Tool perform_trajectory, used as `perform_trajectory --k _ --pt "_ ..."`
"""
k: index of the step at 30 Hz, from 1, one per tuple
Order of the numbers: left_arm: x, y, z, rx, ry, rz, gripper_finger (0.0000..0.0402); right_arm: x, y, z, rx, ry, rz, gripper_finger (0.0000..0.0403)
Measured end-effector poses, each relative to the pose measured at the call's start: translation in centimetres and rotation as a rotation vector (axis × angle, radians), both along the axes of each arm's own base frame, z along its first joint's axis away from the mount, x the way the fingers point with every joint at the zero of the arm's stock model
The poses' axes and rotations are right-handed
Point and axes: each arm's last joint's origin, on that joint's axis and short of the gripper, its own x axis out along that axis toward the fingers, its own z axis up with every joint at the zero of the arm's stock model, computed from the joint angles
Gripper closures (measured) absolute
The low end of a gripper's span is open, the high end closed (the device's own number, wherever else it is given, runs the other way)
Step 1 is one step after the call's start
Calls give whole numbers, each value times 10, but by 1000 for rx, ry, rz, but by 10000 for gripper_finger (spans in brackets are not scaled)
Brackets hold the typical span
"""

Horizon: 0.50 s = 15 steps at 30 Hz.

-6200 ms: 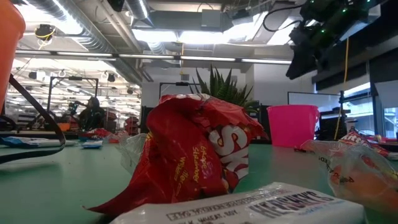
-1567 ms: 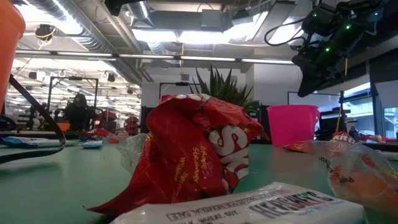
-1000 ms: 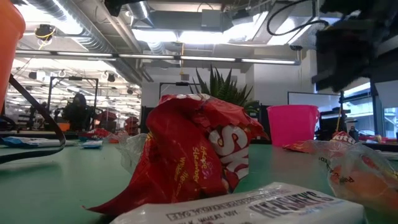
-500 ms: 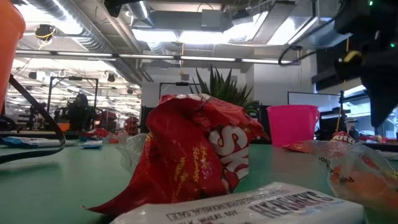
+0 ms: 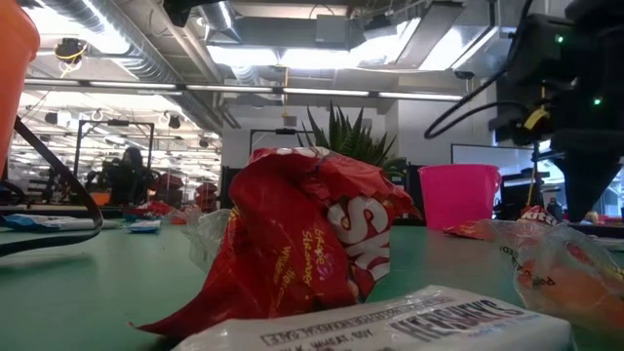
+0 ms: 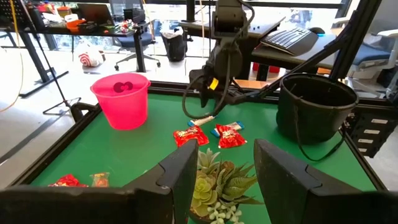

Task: Sort candy
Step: Put the white chocolate into the black bucket

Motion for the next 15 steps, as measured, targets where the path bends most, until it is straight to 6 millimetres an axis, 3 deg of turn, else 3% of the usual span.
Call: perform_trajectory --k 7,15 --pt "0 0 0 5 3 -1 253 6 -1 -13 -60 82 5 170" --pt "0 0 0 7 2 -2 253 -2 -1 -36 -21 31 -24 171"
